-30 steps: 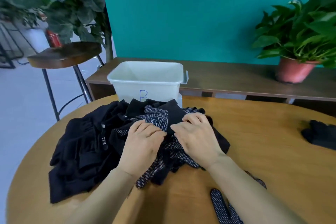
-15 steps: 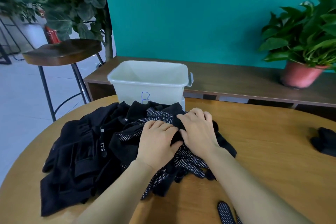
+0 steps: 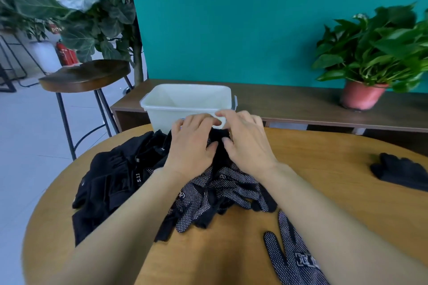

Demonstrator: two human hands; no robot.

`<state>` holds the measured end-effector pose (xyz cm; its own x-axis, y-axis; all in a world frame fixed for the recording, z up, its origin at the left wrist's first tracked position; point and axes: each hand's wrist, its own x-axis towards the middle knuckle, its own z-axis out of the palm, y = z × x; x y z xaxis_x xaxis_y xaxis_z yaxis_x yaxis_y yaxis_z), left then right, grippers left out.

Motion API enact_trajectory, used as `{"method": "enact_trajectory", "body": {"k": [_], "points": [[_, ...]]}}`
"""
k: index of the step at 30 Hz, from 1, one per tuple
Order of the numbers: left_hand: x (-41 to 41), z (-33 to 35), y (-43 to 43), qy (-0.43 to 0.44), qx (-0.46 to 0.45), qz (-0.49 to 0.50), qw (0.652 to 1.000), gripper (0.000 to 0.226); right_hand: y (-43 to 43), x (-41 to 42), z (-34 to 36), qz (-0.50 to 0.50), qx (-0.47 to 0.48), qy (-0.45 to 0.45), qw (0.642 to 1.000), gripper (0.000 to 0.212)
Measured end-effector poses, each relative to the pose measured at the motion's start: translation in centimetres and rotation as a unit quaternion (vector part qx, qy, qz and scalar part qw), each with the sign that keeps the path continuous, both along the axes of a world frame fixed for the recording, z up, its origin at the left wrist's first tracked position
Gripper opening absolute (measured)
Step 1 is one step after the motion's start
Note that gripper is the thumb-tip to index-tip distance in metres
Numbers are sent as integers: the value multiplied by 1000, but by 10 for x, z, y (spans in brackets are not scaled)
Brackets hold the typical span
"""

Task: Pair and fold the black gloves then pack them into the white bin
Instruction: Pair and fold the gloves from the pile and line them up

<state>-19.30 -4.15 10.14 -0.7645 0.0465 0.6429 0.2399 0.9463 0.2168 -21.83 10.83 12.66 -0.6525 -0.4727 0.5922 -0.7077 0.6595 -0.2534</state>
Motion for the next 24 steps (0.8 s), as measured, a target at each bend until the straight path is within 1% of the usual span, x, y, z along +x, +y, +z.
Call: {"method": "enact_trajectory", "body": {"k": [4, 6, 7, 8, 9, 10, 11, 12, 13, 14, 15, 16, 18, 19, 21, 22, 24], "points": [[20, 34, 11, 18, -28, 0, 999, 21, 17, 25, 38, 8, 3, 18, 1000, 61], [31, 49, 17, 21, -19, 15, 999, 16, 27, 37, 52, -1, -5, 8, 1000, 64], [37, 56, 20, 16, 0, 25, 1000, 14, 33, 43, 58, -14, -8, -6, 1000, 65], [44, 64, 23, 3, 41, 22, 999, 12, 39, 46, 62, -30, -10, -29, 999, 65], [52, 72, 26, -18, 108, -4, 994, 9, 46, 51, 66, -45, -17, -65, 997, 65], [61, 79, 29, -57, 192, -49, 978, 8, 53, 56, 69, -47, -37, -116, 991, 64], [70, 84, 34, -105, 274, -99, 951, 7, 60, 63, 72, -33, -79, -175, 981, 61], [79, 89, 37, -148, 336, -137, 920, 6, 68, 71, 75, -6, -140, -239, 961, 54], [84, 89, 37, -188, 379, -158, 892, 9, 76, 80, 77, 29, -201, -307, 930, 42], [90, 87, 38, -225, 415, -173, 864, 14, 84, 89, 76, 57, -240, -362, 899, 28], [95, 82, 40, -258, 442, -180, 840, 20, 90, 98, 72, 67, -237, -394, 886, 14], [99, 75, 43, -286, 441, -172, 833, 25, 95, 104, 66, 61, -210, -415, 883, 5], [107, 59, 49, -328, 393, -128, 850, 29, 106, 116, 49, 39, -163, -427, 888, 20], [111, 53, 53, -337, 391, -125, 847, 26, 112, 120, 41, 32, -173, -430, 886, 24], [122, 49, 63, -333, 430, -153, 825, 16, 123, 127, 31, 24, -211, -447, 869, 28], [128, 49, 68, -334, 436, -162, 820, 14, 128, 131, 27, 18, -217, -455, 864, 32], [138, 48, 76, -358, 428, -183, 809, 17, 135, 138, 23, 13, -237, -461, 855, 36]]}}
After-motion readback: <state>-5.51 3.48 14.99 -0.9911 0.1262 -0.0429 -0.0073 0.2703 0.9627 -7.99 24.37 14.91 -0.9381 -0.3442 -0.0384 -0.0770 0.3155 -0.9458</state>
